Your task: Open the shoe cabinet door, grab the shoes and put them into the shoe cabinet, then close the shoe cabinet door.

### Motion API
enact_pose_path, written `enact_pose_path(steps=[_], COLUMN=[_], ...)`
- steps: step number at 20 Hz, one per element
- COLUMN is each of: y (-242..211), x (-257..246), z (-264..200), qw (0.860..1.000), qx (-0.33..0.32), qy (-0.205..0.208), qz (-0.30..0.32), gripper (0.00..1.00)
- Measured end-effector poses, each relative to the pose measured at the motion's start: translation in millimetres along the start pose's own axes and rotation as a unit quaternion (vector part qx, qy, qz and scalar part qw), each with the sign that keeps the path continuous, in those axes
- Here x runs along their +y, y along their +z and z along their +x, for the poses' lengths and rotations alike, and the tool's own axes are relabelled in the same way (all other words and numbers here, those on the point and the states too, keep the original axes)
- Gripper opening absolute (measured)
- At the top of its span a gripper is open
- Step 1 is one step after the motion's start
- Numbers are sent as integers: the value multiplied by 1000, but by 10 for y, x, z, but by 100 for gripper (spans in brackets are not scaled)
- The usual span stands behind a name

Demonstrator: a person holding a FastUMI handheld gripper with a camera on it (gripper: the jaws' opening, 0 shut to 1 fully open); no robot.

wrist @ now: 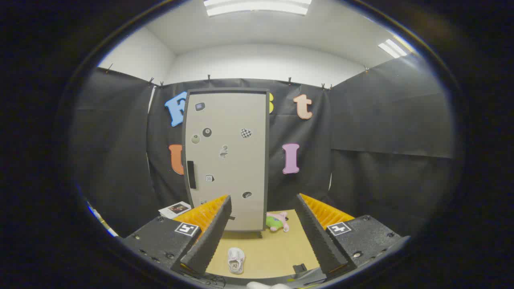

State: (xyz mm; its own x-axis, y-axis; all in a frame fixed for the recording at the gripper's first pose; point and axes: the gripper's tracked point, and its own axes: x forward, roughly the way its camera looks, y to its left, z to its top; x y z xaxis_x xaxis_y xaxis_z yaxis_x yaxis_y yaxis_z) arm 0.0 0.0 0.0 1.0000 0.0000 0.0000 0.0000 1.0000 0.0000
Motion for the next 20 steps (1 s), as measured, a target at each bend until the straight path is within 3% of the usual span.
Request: enact_pose_path(steps=[20], y=[-51], x=[173], z=[265], qw=[1000], qx=[9], qy=[-3], qz=[-4], gripper=[100])
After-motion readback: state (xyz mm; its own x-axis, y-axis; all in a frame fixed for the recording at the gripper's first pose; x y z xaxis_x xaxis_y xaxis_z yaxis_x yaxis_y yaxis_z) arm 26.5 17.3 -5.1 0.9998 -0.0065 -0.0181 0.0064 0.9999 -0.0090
